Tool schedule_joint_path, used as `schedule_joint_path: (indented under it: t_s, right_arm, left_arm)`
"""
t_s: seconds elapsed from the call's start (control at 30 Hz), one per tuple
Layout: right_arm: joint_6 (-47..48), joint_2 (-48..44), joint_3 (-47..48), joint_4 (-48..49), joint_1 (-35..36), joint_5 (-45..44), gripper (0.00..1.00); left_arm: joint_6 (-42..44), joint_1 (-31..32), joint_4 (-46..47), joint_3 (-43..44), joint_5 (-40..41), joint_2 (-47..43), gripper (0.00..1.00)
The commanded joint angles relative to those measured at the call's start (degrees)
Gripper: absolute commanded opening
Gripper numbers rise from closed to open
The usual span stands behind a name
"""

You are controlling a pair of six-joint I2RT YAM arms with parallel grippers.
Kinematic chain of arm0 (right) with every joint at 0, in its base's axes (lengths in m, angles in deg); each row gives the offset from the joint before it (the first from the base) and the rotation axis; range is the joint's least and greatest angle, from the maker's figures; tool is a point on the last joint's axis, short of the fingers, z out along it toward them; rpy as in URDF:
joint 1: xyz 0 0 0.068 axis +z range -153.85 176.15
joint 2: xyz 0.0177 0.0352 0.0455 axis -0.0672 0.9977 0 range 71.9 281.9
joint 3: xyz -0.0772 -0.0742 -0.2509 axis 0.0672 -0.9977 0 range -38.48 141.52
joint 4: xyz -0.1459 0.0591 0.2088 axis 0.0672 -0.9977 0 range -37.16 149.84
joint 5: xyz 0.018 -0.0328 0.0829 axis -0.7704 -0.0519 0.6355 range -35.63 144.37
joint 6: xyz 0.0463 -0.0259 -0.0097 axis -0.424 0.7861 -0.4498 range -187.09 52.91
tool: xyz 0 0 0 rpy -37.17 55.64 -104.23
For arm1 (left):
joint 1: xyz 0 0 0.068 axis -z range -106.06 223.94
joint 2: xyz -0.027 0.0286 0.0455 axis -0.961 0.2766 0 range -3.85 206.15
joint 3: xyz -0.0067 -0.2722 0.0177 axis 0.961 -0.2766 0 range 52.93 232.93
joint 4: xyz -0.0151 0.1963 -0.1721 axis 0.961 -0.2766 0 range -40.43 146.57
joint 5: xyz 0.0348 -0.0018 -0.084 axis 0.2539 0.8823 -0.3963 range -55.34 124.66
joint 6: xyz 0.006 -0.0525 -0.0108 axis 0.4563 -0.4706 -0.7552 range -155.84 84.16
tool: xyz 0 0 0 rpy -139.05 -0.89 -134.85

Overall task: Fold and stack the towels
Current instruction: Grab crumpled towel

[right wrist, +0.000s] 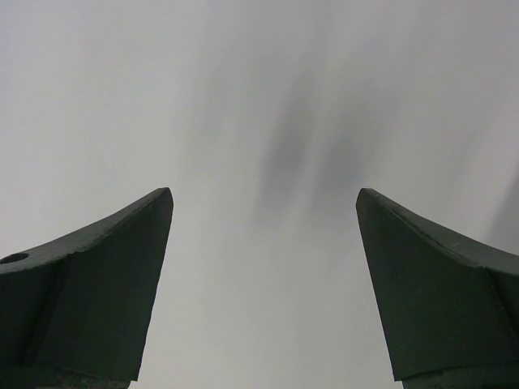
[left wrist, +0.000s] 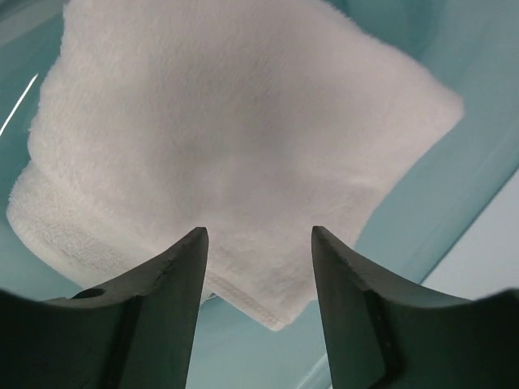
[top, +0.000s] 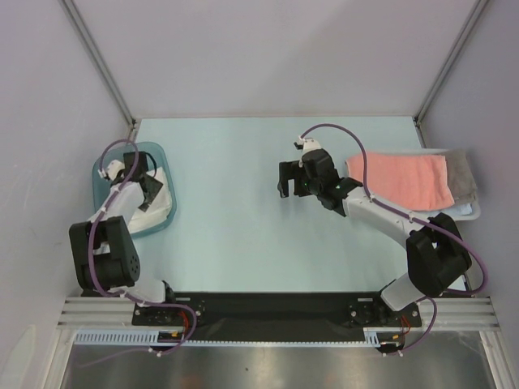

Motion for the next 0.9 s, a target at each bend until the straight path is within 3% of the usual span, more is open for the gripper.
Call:
schedule_joint_path:
  t_s: [0.0, 0.03, 0.13, 0.17, 0.2, 0.63, 0.87]
  right_arm:
    - [-0.2, -0.5, -0.2, 2.4, 0.0, 0.3, 1.00]
    - [-0.3, -0.6, -0.2, 2.6, 0.0, 0.3, 1.00]
    - [-0.3, -0.8, -0.3, 2.4, 0.0, 0.2, 1.00]
    - [-0.3, -1.0, -0.3, 2.4, 0.0, 0.2, 1.00]
    - [-0.3, -1.1, -0.3, 2.2, 0.0, 0.2, 1.00]
    - [-0.3, -2.3, -0.3, 2.3, 0.0, 0.2, 1.00]
    - [-0.1, -2.8, -0.8, 2.7, -0.2, -0.7, 1.00]
  left_arm:
    - [-4.1, 0.1, 1.2, -0.2, -0.1, 1.5, 0.60]
    - [-4.4, 0.0, 0.8, 0.4, 0.0, 3.8, 0.58]
    - [-3.4, -0.4, 2.1, 2.0, -1.2, 5.6, 0.26]
    - [-2.8, -0.4, 2.1, 3.5, -1.2, 5.8, 0.06]
    - [-1.3, -0.5, 1.8, 4.6, -1.2, 5.6, 0.01]
    - [10.1, 0.3, -2.5, 17.0, -0.3, -7.6, 0.00]
    - [17.3, 7.4, -9.6, 36.6, 4.2, -10.6, 0.00]
